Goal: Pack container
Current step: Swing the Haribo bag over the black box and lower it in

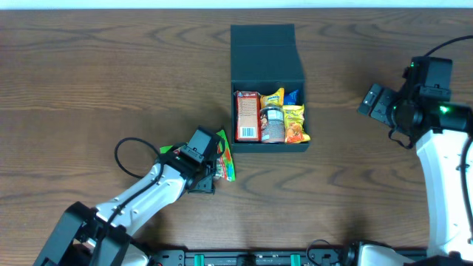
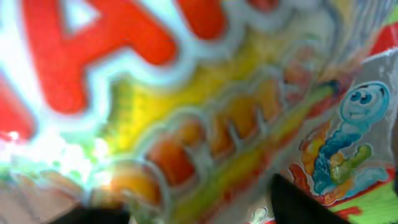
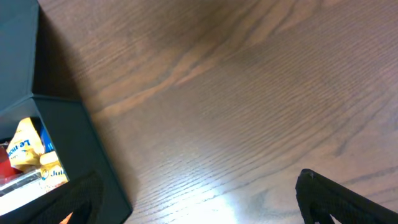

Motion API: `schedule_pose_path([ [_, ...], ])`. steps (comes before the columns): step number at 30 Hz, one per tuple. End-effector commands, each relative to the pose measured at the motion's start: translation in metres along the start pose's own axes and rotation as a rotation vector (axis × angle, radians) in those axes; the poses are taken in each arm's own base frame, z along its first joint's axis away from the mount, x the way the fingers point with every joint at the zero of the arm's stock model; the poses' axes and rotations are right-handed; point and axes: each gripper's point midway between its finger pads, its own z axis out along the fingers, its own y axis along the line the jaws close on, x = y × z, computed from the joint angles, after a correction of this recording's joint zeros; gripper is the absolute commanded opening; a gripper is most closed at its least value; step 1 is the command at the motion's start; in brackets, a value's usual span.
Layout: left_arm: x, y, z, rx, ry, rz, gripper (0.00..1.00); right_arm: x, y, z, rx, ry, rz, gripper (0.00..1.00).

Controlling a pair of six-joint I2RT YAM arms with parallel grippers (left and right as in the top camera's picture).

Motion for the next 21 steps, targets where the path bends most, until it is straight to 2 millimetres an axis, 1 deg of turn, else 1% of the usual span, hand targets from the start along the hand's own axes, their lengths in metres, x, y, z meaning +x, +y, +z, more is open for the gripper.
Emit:
schedule_pose_path([
  [1,-0.023,0.027,0.018,-0.080,-0.088,-0.036,0.59,0.001,-0.002,0.002,0.004,0.006,0.014,0.99],
  [5,-0.024,0.027,0.018,-0.081,-0.089,-0.043,0.45,0.002,-0.002,0.002,0.004,0.007,0.014,0.99],
  [6,-0.024,0.028,0.018,-0.084,-0.090,-0.043,0.36,0.001,-0.002,0.002,0.004,0.006,0.014,0.99],
  [7,-0.025,0.029,0.018,-0.089,-0.093,-0.041,0.30,0.001,-0.002,0.002,0.004,0.006,0.014,0.99],
  [8,-0.025,0.030,0.018,-0.094,-0.095,-0.026,0.27,0.001,-0.002,0.002,0.004,0.006,0.014,0.99],
  [9,-0.026,0.031,0.017,-0.096,-0.095,-0.013,0.27,0.001,-0.002,0.002,0.004,0.006,0.014,0.99],
  [13,-0.027,0.031,0.017,-0.105,-0.091,0.186,0.27,0.001,-0.002,0.002,0.004,0.006,0.014,0.99],
  [14,-0.027,0.030,0.017,-0.107,-0.092,0.242,0.19,0.001,-0.002,0.002,0.004,0.006,0.014,0.99],
  [15,-0.028,0.031,0.017,-0.112,-0.091,0.272,0.17,0.001,-0.002,0.002,0.004,0.006,0.014,0.99],
  [19,-0.030,0.031,0.015,-0.128,-0.062,0.410,0.16,0.001,-0.002,0.002,0.005,0.006,0.014,0.99],
  [21,-0.035,0.035,0.010,-0.159,-0.044,0.514,0.17,0.001,-0.002,0.002,0.004,0.006,0.014,0.99],
])
